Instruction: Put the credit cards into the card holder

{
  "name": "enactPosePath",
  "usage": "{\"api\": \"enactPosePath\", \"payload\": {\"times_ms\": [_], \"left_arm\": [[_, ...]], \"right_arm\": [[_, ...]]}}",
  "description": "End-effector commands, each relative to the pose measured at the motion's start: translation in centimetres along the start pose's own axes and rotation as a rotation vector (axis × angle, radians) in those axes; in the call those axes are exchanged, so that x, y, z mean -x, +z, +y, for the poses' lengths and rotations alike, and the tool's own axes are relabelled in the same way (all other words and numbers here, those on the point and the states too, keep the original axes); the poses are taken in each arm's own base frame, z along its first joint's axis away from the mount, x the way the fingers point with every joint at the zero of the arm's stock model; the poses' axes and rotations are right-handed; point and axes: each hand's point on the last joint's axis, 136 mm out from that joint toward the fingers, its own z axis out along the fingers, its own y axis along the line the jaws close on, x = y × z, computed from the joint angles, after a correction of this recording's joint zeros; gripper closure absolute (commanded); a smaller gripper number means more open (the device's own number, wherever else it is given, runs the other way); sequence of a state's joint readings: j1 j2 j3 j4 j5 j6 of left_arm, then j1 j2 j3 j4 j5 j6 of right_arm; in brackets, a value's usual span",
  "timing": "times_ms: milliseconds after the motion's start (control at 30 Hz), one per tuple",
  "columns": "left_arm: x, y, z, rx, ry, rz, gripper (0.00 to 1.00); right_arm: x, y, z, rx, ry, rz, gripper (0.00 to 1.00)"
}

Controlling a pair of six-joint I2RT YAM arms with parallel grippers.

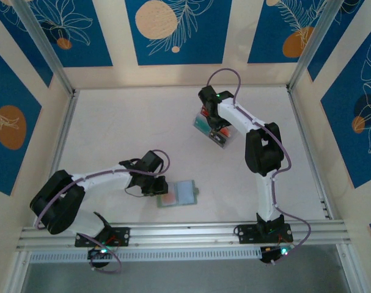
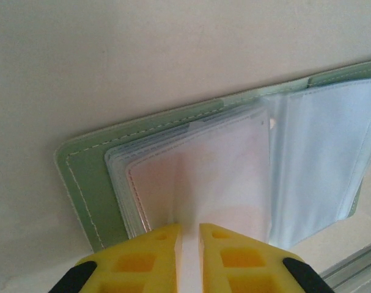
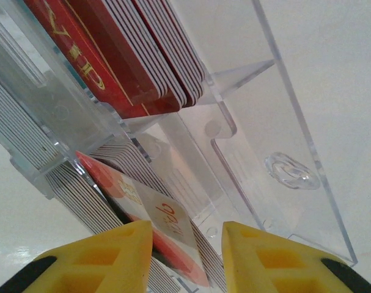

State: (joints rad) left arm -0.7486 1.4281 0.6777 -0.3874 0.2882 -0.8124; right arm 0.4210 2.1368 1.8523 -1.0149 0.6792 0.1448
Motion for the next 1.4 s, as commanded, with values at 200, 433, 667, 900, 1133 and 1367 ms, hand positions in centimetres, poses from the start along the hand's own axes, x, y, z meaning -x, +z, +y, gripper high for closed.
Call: {"api": "enactPosePath", "payload": {"times_ms": [200,433,667,900,1133,1367], "left_arm": [[-0.9,0.0,0.5,0.007,-0.012,0.021,0.85],[-1.0,0.3,0.7,0.012,-0.014,0.026,0.85],[-1.0,0.4,0.7,0.008,-0.015,0.028,0.85],[-1.1,0.4,0.7,0.005,-0.017,0.028,0.85],[-1.2,0.5,0.9,0.009,-0.016,0.032,0.85],[-1.1,0.3,0.5,0.002,-0.009,0.031,0.85]], "right_arm": [[0.5,0.5,-0.4,0.021,0.02,0.01,0.76],[0.9,-0.8,-0.8,-0.002,0.012,-0.014,0.77],[0.9,-1.1,-1.0,-0.026,-0.002,-0.013,0.78],[0.9,-1.4,-1.5,-0.035,0.0,-0.016,0.78],[1.1,-2.1,-1.5,-0.035,-0.009,-0.024,0.83],[0.9,-3.1,-0.4,-0.01,-0.059,-0.016,0.85]]}}
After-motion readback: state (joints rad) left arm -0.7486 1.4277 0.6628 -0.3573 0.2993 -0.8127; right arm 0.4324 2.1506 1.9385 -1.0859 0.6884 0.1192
